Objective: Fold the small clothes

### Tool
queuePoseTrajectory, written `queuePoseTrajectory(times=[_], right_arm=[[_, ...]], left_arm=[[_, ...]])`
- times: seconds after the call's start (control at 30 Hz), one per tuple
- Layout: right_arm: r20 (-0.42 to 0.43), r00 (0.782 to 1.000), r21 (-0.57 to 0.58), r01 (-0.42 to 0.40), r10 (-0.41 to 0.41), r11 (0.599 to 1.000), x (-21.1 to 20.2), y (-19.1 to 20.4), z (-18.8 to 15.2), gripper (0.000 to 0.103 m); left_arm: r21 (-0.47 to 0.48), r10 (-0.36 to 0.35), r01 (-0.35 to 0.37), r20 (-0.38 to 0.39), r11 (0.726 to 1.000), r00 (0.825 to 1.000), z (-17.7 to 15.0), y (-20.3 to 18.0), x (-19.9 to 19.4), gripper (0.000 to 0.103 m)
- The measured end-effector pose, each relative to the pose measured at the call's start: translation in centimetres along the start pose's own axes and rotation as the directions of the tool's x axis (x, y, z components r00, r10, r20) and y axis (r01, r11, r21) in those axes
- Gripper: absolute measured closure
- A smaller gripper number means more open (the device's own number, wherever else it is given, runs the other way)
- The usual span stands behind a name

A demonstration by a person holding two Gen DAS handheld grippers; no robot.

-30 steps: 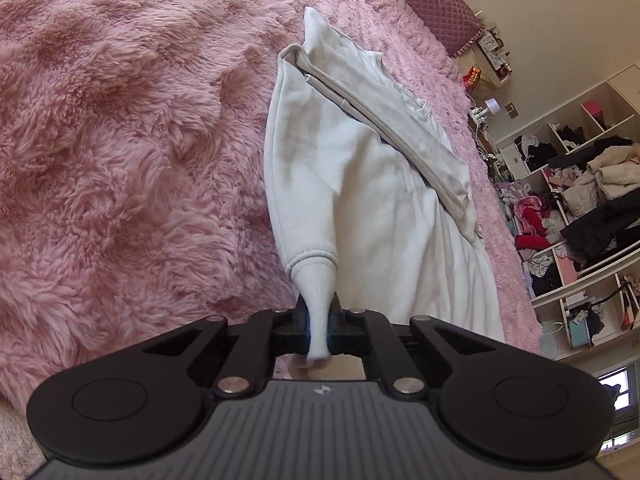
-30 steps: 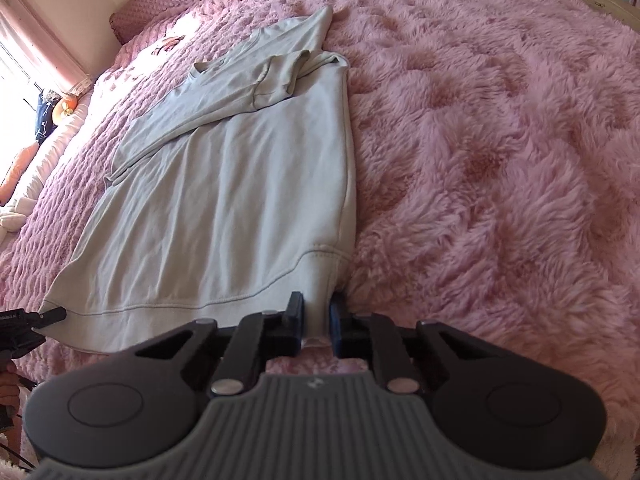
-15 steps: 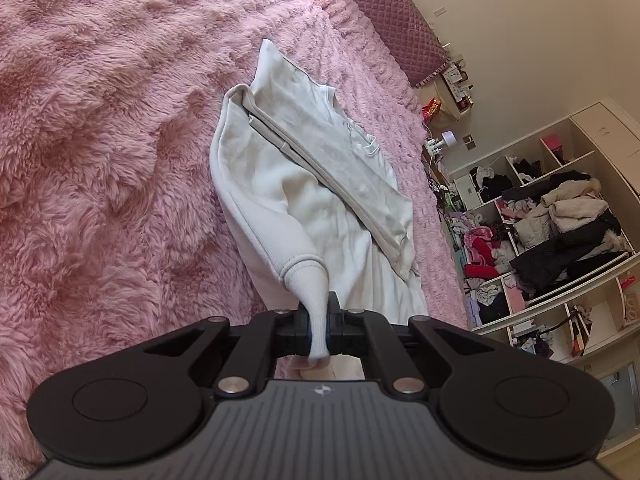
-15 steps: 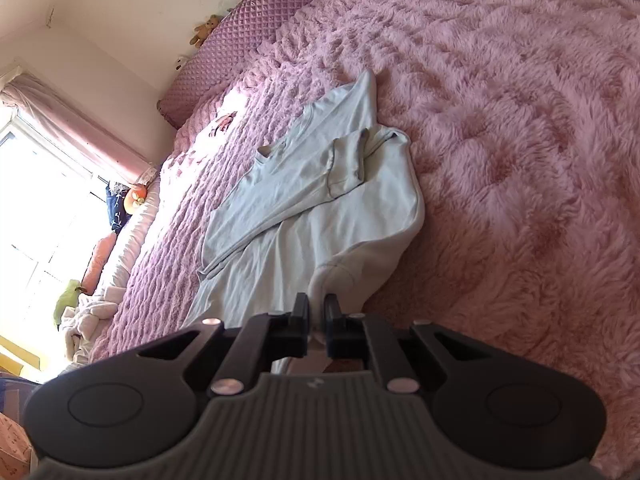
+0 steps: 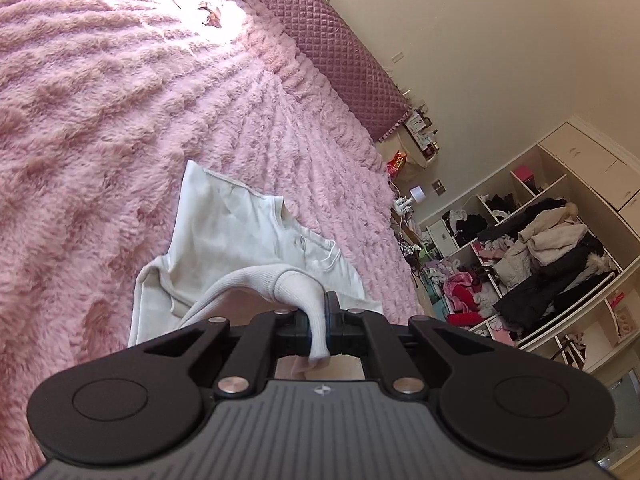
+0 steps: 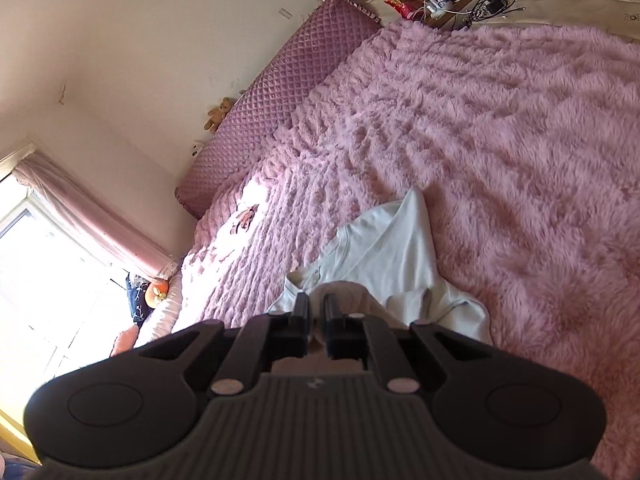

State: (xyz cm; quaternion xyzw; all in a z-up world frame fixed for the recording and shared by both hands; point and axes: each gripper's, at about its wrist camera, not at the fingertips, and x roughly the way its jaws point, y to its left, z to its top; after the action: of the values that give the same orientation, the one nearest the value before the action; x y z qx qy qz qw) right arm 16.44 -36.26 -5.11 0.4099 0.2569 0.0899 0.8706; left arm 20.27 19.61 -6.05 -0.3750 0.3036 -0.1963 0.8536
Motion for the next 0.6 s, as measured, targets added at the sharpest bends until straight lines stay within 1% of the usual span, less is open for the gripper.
queuePoseTrajectory(times=[0.13,0.23,0.33,0.4,0.53,0.57,0.6], right_arm=[[0.012,1.0,0.0,0.012,-0.012,1.0,5.8,0.4,3.6,0.101],[0.012,1.0,0.002,0.027,-0.027,1.0,10.9,0.3,6.1,0.101],[0.008,0.999,0.027,0.048,-0.048,0.998,15.7,-0.4,8.0,0.101],[0.008,0.997,0.041,0.07,-0.07,0.997,18.9,-1.2,9.1,0.101],[0.014,0.992,0.058,0.122,-0.123,0.991,23.7,-3.1,10.3,0.101],[0.014,0.99,0.076,0.138,-0.14,0.987,24.8,-3.9,10.4,0.101],[0.009,0.989,0.086,0.149,-0.15,0.985,25.8,-4.6,10.4,0.101]], left_arm=[[-0.004,-0.008,0.008,0.017,1.0,1.0,4.3,0.7,4.4,0.099],[0.003,0.017,-0.017,0.007,1.0,1.0,7.2,1.5,8.3,0.099],[0.001,0.049,-0.049,-0.011,0.999,0.999,9.3,2.8,12.1,0.099],[0.007,0.084,-0.083,-0.029,0.996,0.996,10.5,3.9,14.7,0.099],[0.02,0.139,-0.138,-0.058,0.99,0.989,11.5,6.2,19.1,0.099],[0.025,0.153,-0.151,-0.07,0.988,0.986,11.6,6.7,20.1,0.098],[0.029,0.185,-0.183,-0.087,0.983,0.979,11.5,7.5,21.3,0.098]])
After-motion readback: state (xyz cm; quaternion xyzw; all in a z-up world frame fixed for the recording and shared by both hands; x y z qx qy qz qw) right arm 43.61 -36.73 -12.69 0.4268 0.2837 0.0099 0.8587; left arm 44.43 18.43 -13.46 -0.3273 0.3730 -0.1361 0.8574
